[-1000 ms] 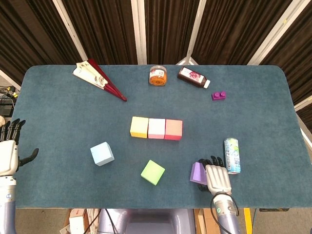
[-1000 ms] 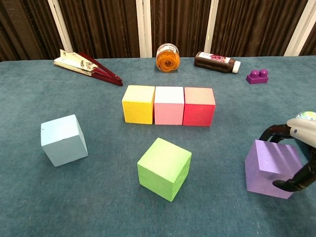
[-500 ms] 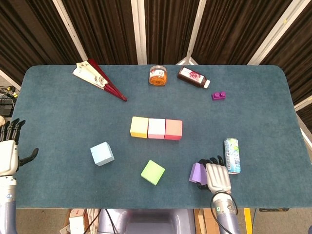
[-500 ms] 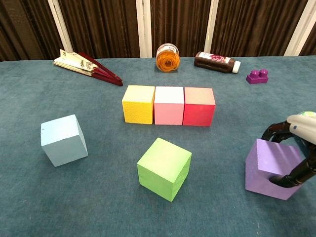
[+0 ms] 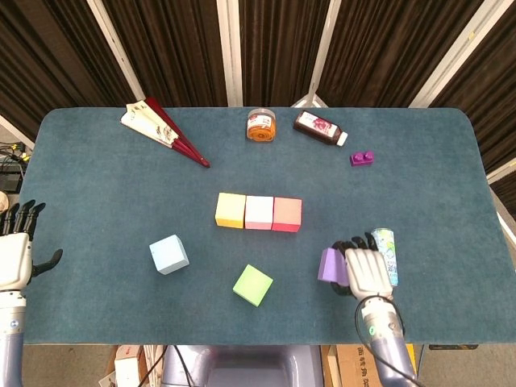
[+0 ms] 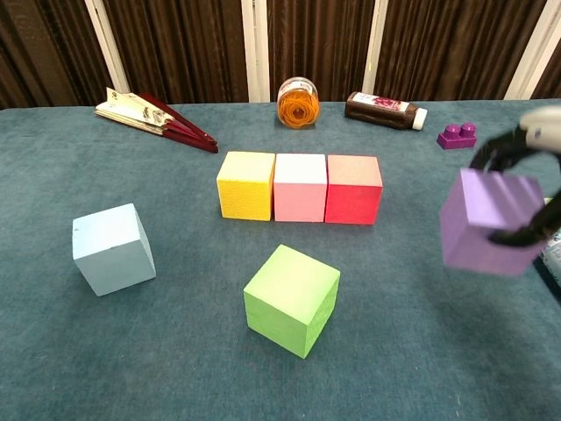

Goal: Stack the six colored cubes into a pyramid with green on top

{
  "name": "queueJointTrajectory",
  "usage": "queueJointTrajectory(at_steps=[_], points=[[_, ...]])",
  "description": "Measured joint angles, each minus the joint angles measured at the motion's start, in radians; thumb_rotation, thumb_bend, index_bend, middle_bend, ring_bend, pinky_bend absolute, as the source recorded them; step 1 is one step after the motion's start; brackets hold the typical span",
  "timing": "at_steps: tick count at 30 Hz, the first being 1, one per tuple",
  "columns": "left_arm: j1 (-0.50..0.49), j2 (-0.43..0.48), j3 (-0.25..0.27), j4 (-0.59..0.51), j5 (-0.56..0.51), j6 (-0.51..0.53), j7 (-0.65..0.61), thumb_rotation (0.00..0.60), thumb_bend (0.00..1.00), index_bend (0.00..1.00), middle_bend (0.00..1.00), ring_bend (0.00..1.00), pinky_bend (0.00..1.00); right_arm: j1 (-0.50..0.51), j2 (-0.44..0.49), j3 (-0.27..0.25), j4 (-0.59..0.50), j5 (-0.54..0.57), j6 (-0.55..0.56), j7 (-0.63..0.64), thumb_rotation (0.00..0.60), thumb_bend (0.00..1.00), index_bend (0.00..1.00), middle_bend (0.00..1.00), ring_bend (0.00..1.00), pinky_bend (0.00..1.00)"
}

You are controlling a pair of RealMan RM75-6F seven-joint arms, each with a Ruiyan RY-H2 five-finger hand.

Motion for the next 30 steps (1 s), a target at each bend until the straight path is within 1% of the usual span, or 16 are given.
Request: queueJointTrajectory(at_steps=[5, 8, 11, 17, 22, 25, 30], points=[[-0.011, 0.009, -0.001, -0.008, -0.042, -0.033, 0.051, 0.6, 0.31, 0.13, 0.05, 0.0, 0.0, 0.074, 0.101, 0.122, -0.013, 0.086, -0.083, 0.01, 0.6, 0.27, 0.37, 0.38, 0.17, 0.0], [-0.023, 0.011, -0.004, 0.0, -0.049, -0.053, 0.053, 0.6, 0.31, 0.13, 0.05, 0.0, 0.0, 0.131, 0.133, 0.186, 0.004, 0.159, -0.137, 0.018, 0.6, 0.27, 0.37, 0.38, 0.17, 0.0], [-0.03, 0.009, -0.004, 0.021, -0.043, -0.063, 0.037, 0.6, 0.31, 0.13, 0.05, 0.0, 0.0, 0.204, 0.15, 0.229, 0.038, 0.228, -0.188, 0.017, 0.6, 0.27, 0.37, 0.38, 0.17, 0.0], [-0.039, 0.001, -0.006, 0.05, -0.012, -0.063, -0.008, 0.6, 0.31, 0.13, 0.04, 0.0, 0.0, 0.359, 0.145, 0.269, 0.13, 0.338, -0.273, -0.001, 0.6, 0.27, 0.37, 0.38, 0.17, 0.0], [-0.043, -0.008, -0.005, 0.082, 0.037, -0.052, -0.09, 0.6, 0.31, 0.11, 0.02, 0.0, 0.0, 0.474, 0.115, 0.282, 0.217, 0.446, -0.337, -0.022, 0.6, 0.27, 0.37, 0.38, 0.17, 0.0], [-0.042, -0.008, -0.005, 0.105, 0.054, -0.05, -0.153, 0.6, 0.31, 0.1, 0.01, 0.0, 0.0, 0.551, 0.096, 0.282, 0.279, 0.539, -0.366, -0.051, 0.6, 0.27, 0.37, 0.38, 0.17, 0.0], [-0.033, -0.008, -0.013, 0.122, 0.074, -0.013, -0.196, 0.6, 0.31, 0.1, 0.0, 0.0, 0.0, 0.674, 0.063, 0.282, 0.404, 0.705, -0.401, -0.091, 0.6, 0.27, 0.37, 0.38, 0.17, 0.0]])
